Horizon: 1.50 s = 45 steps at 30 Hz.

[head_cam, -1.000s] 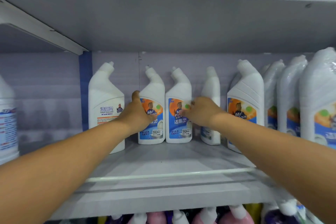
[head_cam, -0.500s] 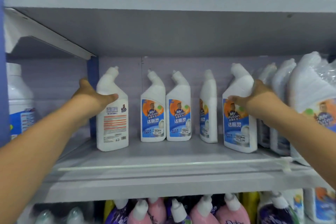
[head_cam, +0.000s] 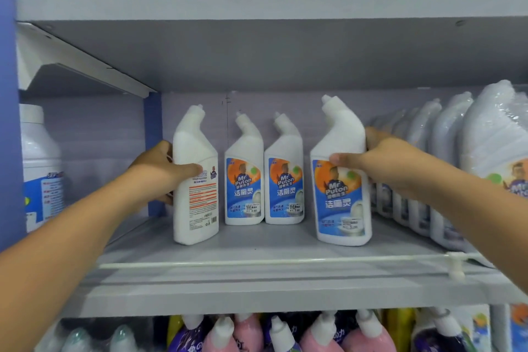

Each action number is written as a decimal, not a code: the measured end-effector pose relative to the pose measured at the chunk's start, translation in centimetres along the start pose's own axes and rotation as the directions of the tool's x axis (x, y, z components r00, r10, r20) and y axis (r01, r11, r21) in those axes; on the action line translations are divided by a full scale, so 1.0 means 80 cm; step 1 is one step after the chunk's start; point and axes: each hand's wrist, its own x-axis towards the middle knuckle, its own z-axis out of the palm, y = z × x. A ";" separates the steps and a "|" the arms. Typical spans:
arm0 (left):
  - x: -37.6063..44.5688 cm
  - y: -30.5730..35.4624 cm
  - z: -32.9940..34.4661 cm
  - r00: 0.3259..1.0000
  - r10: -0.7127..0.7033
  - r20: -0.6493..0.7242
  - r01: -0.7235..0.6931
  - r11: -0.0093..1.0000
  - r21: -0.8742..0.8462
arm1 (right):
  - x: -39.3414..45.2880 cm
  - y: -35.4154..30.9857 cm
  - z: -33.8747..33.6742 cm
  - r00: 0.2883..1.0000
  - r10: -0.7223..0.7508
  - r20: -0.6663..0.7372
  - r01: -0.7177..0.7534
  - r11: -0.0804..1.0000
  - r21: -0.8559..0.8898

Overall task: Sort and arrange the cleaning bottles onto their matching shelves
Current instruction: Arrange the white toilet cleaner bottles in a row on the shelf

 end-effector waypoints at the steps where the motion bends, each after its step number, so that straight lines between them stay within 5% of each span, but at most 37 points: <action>1: -0.001 0.003 0.004 1.000 0.002 0.002 -0.002 1.000 0.004 | 0.007 0.001 0.008 0.999 0.004 0.050 -0.007 0.999 0.050; 4: -0.004 0.013 0.017 0.997 0.006 0.073 -0.006 1.000 0.006 | 0.034 0.007 0.031 0.987 0.019 0.157 -0.030 0.997 0.065; 10: -0.001 0.014 0.014 0.907 -0.004 0.420 0.037 0.997 -0.070 | 0.050 0.003 0.045 0.988 -0.024 0.150 0.041 0.993 -0.112; 13: 0.001 0.009 0.015 0.894 0.007 0.449 0.051 0.992 -0.117 | 0.053 0.007 0.026 0.983 -0.121 -0.139 0.100 0.983 -0.152; 15: 0.000 0.012 0.023 0.902 0.000 0.432 0.055 0.992 -0.115 | 0.066 0.019 0.011 0.918 -0.104 -0.382 0.062 0.991 -0.119; 16: -0.001 0.015 0.028 0.910 -0.007 0.415 0.057 0.992 -0.110 | 0.070 0.023 0.007 0.925 -0.059 -0.374 0.014 0.992 -0.122; 20: -0.003 0.026 0.048 0.944 -0.028 0.329 0.054 0.996 -0.069 | 0.074 0.040 0.021 0.977 0.213 0.030 -0.207 0.968 -0.144; 25: 0.000 0.017 0.071 0.968 0.002 0.253 0.014 0.998 -0.061 | 0.076 0.046 0.036 0.987 0.155 -0.041 -0.158 0.982 -0.105; 31: 0.010 0.005 0.066 0.939 -0.041 0.341 0.059 0.997 -0.041 | 0.057 0.052 -0.013 0.963 0.271 0.001 -0.270 0.960 -0.067; 36: 0.011 0.002 0.078 0.932 -0.028 0.361 0.027 1.000 0.007 | 0.016 0.046 -0.052 0.976 0.213 0.036 -0.213 0.977 -0.014; 45: 0.011 -0.005 0.090 0.946 -0.042 0.322 0.040 0.999 0.015 | -0.029 0.018 -0.051 0.957 0.081 0.280 -0.130 0.979 0.159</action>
